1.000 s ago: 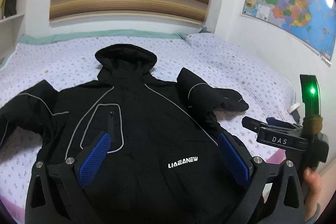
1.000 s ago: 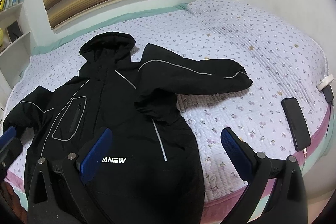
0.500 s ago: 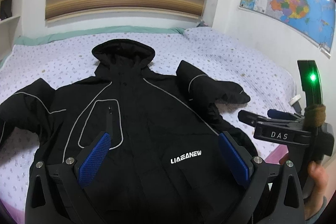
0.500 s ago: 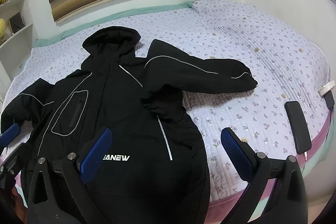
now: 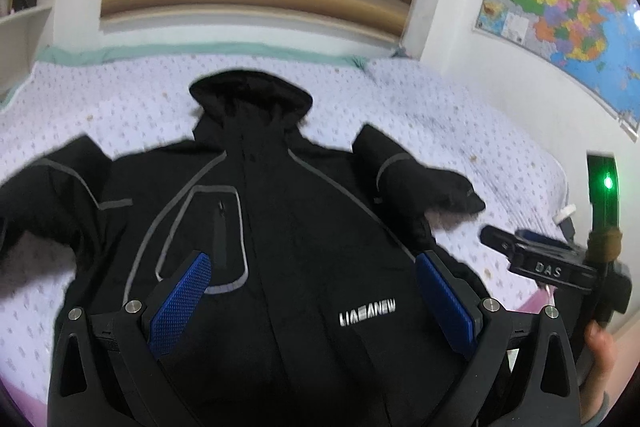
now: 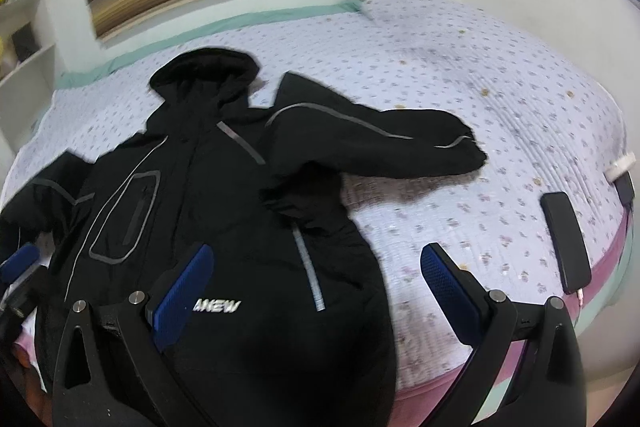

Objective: Fold large clothes
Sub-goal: 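Grasp the sleeve with the right gripper and lift it across the jacket body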

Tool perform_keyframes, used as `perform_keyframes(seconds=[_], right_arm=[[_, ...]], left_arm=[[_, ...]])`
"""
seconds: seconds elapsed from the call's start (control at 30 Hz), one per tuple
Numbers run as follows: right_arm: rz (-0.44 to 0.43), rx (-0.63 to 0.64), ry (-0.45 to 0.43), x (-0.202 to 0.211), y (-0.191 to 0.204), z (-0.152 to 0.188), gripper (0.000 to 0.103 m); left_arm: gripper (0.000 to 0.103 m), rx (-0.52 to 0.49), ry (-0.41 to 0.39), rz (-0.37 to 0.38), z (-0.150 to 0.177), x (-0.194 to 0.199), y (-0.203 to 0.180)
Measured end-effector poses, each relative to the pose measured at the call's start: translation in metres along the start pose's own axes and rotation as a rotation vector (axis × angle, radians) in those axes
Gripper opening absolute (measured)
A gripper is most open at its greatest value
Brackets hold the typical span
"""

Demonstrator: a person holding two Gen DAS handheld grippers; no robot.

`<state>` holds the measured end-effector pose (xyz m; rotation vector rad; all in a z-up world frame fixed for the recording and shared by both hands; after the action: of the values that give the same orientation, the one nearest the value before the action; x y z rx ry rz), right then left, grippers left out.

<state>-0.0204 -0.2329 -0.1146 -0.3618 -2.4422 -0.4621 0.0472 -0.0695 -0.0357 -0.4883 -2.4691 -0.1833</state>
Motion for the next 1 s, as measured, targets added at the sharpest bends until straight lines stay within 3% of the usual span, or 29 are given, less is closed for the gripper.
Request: perform_keyframes(seconds=[0.2,0.3,0.53,0.6,0.67,0.7,0.77,0.87,1.0], right_arm=[[0.058,-0.096,-0.047,-0.003,-0.054,-0.027,0.103],[0.088,-0.163,-0.064,-0.006,-0.091,-0.039,0.103],[0.117,-0.312,-0.054,-0.025,-0.168,-0.064,0.093],[0.075,-0.354,-0.024,-0.04,-0.182,-0.071,0.093],[0.016,-0.387,0.018,-0.059,-0.19,-0.079,0.092],[-0.015,-0.399,0.038,-0.068,-0.191,-0.082,0.092],[-0.069,-0.44,0.103,-0.093,-0.195,-0.087,0.09],[-0.116,-0.49,0.16,-0.126,-0.198,-0.093,0.09],[-0.132,-0.535,0.201,-0.161,-0.201,-0.1,0.089]], left_arm=[[0.101,-0.063,0.07,-0.049,-0.034,-0.03,-0.008],[0.101,-0.018,0.155,0.024,-0.043,-0.065,-0.013],[0.101,0.038,0.205,0.126,-0.065,-0.129,-0.034],[0.101,0.057,0.228,0.188,-0.066,-0.153,-0.042],[0.098,0.051,0.249,0.184,-0.061,-0.182,-0.048],[0.095,0.042,0.275,0.166,-0.055,-0.2,-0.049],[0.075,0.04,0.319,0.164,-0.044,-0.231,-0.05],[0.072,0.089,0.374,0.212,-0.016,-0.275,-0.048],[0.072,0.101,0.273,0.242,-0.006,-0.281,-0.041]])
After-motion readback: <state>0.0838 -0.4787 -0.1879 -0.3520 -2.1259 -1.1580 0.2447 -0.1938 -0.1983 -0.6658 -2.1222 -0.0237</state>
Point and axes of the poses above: each gripper's, at about its wrist camera, not at the fingertips, and x roughly against the way its jaws point, y to its left, z to its underside, the point moved 4 cm from there along -x, roughly the way its jaws point, and after that the axes turned 15 degrees about -x, right-handed, at the moved point
